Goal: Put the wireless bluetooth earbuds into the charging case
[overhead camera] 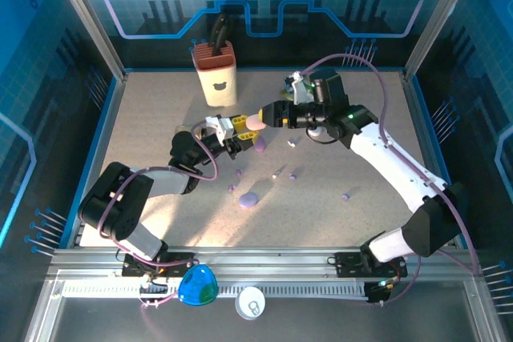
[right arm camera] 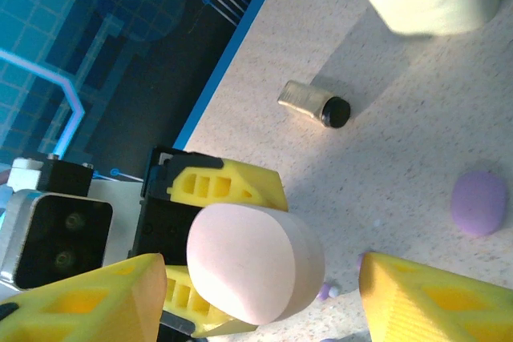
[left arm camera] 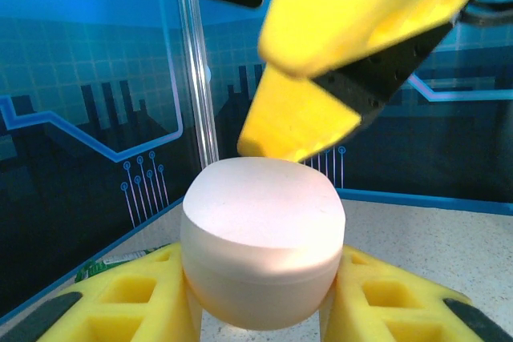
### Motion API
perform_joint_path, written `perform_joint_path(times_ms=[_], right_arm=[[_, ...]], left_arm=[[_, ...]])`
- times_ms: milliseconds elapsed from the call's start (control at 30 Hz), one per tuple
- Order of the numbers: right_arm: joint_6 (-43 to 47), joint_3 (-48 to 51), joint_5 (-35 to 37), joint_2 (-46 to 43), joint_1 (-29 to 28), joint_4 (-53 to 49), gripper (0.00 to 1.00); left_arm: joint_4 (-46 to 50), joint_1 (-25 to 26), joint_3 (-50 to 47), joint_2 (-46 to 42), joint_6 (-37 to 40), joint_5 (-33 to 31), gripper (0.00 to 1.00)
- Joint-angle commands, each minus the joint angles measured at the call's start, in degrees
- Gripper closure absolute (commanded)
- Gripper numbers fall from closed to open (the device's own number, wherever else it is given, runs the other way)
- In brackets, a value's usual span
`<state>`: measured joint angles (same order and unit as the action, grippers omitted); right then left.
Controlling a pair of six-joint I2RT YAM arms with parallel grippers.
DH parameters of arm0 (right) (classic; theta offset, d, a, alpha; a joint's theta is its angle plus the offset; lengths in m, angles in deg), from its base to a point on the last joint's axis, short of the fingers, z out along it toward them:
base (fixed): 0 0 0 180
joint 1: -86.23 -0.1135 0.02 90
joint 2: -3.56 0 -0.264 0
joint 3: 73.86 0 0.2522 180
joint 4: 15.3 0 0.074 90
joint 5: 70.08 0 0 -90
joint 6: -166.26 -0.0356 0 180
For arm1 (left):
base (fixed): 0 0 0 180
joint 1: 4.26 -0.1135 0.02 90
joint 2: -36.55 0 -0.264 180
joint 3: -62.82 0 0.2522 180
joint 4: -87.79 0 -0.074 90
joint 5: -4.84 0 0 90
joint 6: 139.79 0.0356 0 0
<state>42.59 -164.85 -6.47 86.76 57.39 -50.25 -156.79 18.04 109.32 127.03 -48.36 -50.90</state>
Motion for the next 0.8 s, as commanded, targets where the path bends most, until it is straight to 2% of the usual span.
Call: perform_joint_path(times_ms=[0, 100, 300, 533, 767], right_arm=[[-5.92, 2.7, -6.59, -0.45, 0.11, 8.07, 0.34], [-8.59, 3.95, -10.06, 0.7, 0.11, 11.27, 0.36], [-12.15, 5.53, -12.08, 1.44, 0.56, 15.6, 0.49], [-15.62, 7.24, -14.89, 2.76, 1.24, 19.48, 0.5], [-19.26, 10.02, -16.18, 2.26, 2.29, 25.3, 0.72]], left_arm=[[-1.98, 0.19, 1.46, -1.62, -1.03, 0.63, 0.64], [-1.99, 0.28, 1.55, -1.66, -1.25, 0.63, 0.64], [-2.04, 0.24, 1.37, -1.99, -1.11, 0.54, 0.64], [-1.99, 0.27, 1.51, -2.21, -1.43, 0.63, 0.64], [-1.98, 0.26, 1.57, -1.8, -1.43, 0.68, 0.63]])
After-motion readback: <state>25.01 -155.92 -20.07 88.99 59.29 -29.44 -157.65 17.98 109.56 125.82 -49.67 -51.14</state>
